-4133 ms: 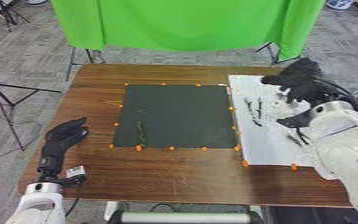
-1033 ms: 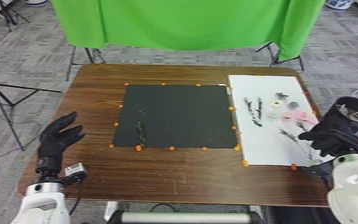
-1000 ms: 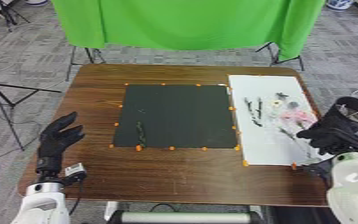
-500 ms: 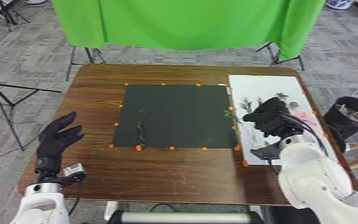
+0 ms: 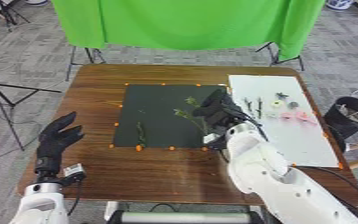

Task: Arrange flowers

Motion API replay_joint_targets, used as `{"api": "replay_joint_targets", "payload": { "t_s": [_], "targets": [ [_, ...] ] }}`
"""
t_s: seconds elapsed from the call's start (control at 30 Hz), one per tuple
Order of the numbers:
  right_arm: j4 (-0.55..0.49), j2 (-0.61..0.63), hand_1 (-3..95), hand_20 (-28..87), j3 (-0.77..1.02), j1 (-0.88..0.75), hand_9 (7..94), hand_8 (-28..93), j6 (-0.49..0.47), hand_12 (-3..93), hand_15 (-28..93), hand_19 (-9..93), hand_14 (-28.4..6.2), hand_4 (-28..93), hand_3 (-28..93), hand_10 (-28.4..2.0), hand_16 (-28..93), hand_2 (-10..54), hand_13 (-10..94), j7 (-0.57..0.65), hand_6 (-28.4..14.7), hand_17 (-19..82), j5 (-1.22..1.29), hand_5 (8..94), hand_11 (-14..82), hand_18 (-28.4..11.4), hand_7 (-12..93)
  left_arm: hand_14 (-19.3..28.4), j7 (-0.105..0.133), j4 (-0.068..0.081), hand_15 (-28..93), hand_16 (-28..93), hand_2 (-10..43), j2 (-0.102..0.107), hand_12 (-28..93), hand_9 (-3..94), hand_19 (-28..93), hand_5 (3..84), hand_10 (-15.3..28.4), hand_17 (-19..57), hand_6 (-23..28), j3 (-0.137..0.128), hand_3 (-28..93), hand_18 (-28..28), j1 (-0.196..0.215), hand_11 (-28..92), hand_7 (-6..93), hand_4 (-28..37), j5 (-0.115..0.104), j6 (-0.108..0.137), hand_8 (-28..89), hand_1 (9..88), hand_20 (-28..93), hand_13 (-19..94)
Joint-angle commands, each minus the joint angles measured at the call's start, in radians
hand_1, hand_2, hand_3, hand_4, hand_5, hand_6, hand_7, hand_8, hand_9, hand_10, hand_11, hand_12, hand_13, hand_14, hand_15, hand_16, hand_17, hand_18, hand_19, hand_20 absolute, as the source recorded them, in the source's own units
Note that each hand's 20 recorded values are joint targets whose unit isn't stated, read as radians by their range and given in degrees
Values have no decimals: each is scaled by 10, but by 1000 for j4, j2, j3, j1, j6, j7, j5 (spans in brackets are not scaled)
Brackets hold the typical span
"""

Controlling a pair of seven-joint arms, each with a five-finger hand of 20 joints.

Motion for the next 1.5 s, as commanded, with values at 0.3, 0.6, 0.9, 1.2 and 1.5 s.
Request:
{"api": "replay_joint_targets", "payload": {
  "t_s": [0.3, 0.6, 0.9, 1.2, 1.5],
  "targets": [
    [147, -137, 560, 323, -178, 177, 937, 213, 93, 216, 593, 858, -20, -88, 587, -120, 171, -78, 937, 9, -62, 774, 189, 822, 360, -60, 203, 129, -10, -12, 282, -12, -95, 7, 101, 301, 274, 398, 89, 187, 0, 21, 670, 129, 10, 233, 249, -82, -3, 2, -124, 522, 296, 369],
    [182, -190, 568, 315, -224, 204, 937, 210, 126, 206, 571, 832, -24, -95, 582, -134, 167, -80, 937, 4, -68, 779, 240, 825, 346, -56, 202, 128, -20, -7, 277, -12, -95, 2, 102, 300, 273, 401, 87, 183, 1, 31, 675, 128, -4, 231, 248, -87, -6, -11, -121, 527, 291, 367],
    [205, -192, 575, 306, -226, 190, 937, 210, 162, 194, 541, 801, -28, -101, 575, -143, 162, -81, 937, 38, -69, 779, 290, 826, 322, -56, 201, 128, -20, 2, 275, -13, -95, 1, 103, 298, 272, 404, 85, 180, 2, 37, 677, 127, -10, 230, 246, -89, 1, -19, -120, 534, 288, 363],
    [209, -193, 576, 296, -219, 177, 937, 208, 168, 185, 518, 786, -35, -104, 573, -145, 160, -80, 937, 56, -69, 778, 329, 826, 297, -62, 199, 129, -23, 5, 279, -13, -95, 0, 103, 299, 274, 406, 85, 178, 2, 39, 678, 128, -13, 230, 242, -91, 2, -28, -118, 529, 288, 363],
    [205, -188, 567, 289, -223, 174, 937, 200, 163, 186, 506, 781, -35, -102, 571, -144, 161, -78, 937, 55, -68, 774, 340, 817, 285, -64, 193, 129, -26, 8, 277, -14, -95, -1, 103, 299, 274, 406, 85, 177, 1, 40, 679, 128, -18, 230, 242, -91, 5, -38, -118, 528, 287, 362]
  ]
}}
